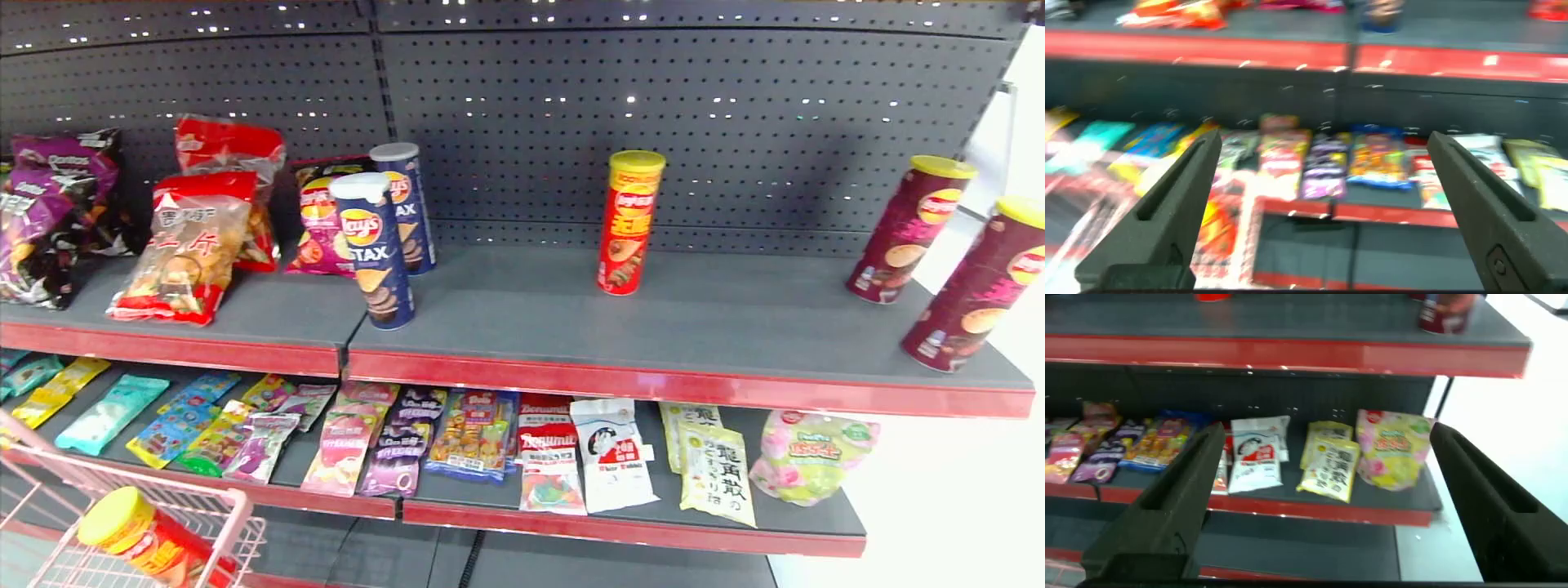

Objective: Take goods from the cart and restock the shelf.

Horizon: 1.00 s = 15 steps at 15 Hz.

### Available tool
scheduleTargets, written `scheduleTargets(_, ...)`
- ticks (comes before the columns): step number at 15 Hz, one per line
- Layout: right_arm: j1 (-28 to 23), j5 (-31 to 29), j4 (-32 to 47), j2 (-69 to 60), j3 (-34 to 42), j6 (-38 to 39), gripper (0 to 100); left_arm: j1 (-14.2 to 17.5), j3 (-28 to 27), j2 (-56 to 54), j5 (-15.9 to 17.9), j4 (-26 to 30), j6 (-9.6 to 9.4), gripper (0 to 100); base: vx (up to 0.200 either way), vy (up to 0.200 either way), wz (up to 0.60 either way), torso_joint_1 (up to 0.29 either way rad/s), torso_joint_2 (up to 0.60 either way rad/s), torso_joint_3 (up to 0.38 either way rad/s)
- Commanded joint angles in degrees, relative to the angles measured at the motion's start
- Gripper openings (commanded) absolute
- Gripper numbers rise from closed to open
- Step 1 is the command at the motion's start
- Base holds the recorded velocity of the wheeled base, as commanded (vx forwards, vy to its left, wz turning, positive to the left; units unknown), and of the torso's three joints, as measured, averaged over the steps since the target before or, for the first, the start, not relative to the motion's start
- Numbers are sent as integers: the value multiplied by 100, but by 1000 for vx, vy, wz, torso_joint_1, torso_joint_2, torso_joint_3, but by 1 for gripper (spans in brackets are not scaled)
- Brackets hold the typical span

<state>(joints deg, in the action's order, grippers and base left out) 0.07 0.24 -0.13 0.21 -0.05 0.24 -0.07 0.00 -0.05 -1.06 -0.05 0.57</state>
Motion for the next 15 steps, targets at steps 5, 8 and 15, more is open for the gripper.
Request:
scheduleTargets(5, 1, 2, -4, -3, 5, 11, 100, -1, 0, 5, 1, -4, 4, 100, 0, 0, 600, 1, 1, 2)
scheduleTargets(8, 1, 2, -4, -3, 5, 11, 100, -1, 0, 5, 1, -4, 4, 100, 0, 0, 600, 2, 1, 1)
scheduleTargets(15, 1, -33, -4, -3, 5, 134, 100, -1, 0, 5, -17, -4, 31, 100, 0, 0, 343, -7, 14, 12)
